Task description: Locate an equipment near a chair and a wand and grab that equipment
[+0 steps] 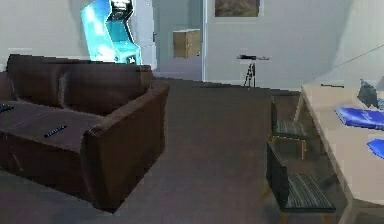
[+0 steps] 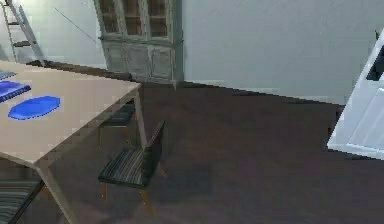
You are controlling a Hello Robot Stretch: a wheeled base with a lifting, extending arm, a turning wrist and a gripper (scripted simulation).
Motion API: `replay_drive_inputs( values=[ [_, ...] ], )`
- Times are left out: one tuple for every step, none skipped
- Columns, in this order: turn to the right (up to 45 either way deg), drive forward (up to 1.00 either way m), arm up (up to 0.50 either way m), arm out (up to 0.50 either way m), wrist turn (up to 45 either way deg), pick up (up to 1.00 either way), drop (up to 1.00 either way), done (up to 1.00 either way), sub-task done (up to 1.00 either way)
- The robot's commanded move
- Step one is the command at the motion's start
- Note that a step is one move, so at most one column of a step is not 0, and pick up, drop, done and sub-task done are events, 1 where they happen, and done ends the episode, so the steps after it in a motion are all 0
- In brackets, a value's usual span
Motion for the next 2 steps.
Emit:
replay_drive_inputs(
  values=[
    [0.0, 1.00, 0.00, 0.00, 0.0, 0.00, 0.00, 0.00, 0.00],
    [3.0, 0.00, 0.00, 0.00, 0.0, 0.00, 0.00, 0.00, 0.00]
  ],
)
